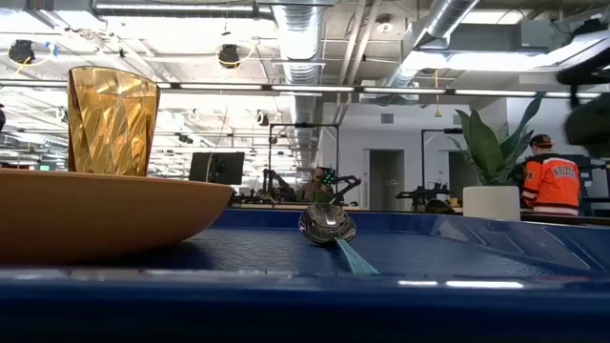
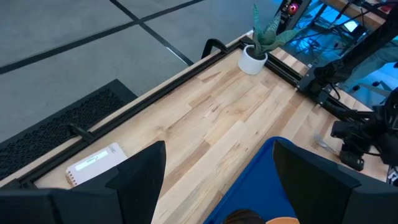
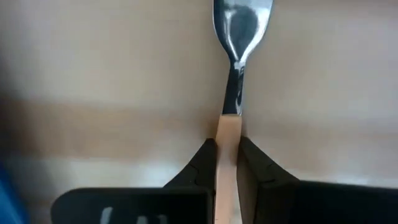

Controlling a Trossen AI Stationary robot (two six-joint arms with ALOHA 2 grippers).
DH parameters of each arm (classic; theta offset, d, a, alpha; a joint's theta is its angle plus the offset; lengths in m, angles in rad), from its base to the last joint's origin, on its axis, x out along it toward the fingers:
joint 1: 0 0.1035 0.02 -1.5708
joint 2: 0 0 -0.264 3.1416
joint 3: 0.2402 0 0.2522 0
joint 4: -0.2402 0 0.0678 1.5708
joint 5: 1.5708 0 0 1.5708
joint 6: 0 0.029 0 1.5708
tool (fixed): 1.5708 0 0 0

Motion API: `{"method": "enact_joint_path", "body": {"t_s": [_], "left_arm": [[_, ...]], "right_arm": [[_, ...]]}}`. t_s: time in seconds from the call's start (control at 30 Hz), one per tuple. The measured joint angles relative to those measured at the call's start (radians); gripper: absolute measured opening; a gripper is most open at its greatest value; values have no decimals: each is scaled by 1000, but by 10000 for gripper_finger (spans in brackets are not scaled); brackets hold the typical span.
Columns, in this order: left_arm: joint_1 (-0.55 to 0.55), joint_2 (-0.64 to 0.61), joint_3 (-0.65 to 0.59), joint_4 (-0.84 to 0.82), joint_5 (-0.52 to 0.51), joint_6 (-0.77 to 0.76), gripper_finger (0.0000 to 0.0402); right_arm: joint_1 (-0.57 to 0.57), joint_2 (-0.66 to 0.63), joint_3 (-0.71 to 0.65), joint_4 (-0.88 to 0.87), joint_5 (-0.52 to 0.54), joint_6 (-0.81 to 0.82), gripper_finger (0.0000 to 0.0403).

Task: Pick and place plate/cup/fork/spoon on tray
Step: Put the orange fork on the blue tray to the right of the blue spoon

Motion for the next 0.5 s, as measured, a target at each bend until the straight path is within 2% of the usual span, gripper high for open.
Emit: {"method": "enact_joint_path", "body": {"t_s": [0.5], "left_arm": [[0,0,0,0,0,-5,282]], "right_arm": [[-82,0,128,-197,-6,-162,39]]}}
